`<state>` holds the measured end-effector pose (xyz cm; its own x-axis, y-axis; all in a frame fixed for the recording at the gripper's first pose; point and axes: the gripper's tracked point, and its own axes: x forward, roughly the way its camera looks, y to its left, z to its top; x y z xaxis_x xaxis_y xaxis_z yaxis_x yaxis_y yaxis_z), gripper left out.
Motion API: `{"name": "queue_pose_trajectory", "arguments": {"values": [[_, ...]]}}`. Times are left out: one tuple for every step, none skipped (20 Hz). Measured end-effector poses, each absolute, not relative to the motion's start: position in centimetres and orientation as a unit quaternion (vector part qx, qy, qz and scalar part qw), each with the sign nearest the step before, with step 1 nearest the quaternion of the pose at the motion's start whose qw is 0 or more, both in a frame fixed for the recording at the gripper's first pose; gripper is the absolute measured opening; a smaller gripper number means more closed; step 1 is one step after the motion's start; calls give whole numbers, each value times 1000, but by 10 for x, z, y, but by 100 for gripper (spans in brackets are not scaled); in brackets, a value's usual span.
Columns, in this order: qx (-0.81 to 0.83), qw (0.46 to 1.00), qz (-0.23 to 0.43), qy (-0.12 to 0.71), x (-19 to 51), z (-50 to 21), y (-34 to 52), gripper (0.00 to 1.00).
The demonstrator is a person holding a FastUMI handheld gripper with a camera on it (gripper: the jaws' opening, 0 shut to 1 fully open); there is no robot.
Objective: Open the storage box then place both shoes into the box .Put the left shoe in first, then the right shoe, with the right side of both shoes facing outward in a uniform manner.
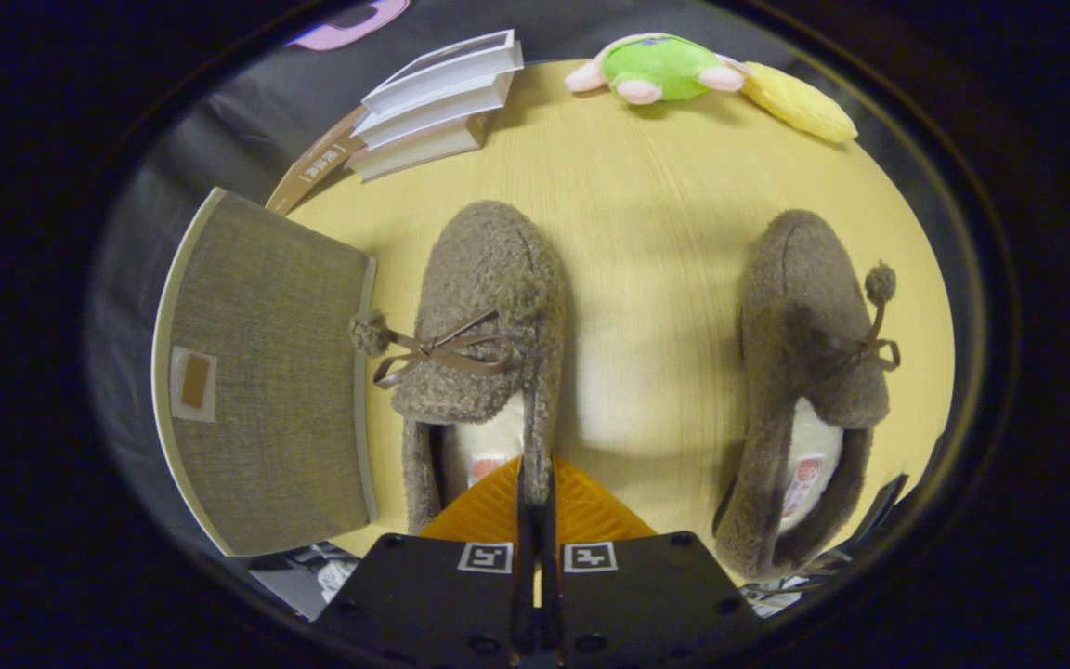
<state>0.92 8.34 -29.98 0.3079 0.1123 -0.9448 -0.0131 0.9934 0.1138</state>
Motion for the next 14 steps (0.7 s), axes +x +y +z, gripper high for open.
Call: {"name": "queue_pose_trajectory", "arguments": {"values": [[67, 804, 39, 590, 6, -298, 87, 6], [88, 801, 40, 590, 6, -297, 90, 6], [104, 797, 43, 594, 3, -295, 92, 6], [117, 796, 47, 593, 1, -292, 94, 5], [123, 796, 51, 590, -1, -289, 95, 4], [128, 797, 54, 588, -3, -286, 96, 4], [134, 797, 55, 586, -4, -281, 97, 4], [148, 796, 56, 585, -5, -276, 99, 4], [163, 793, 57, 584, -6, -270, 102, 4], [177, 793, 58, 580, -7, -262, 105, 4], [188, 795, 59, 574, -5, -252, 106, 4], [198, 798, 62, 566, -4, -241, 108, 4], [209, 801, 64, 557, -2, -229, 110, 3], [220, 804, 71, 548, 0, -216, 114, 3]]}}
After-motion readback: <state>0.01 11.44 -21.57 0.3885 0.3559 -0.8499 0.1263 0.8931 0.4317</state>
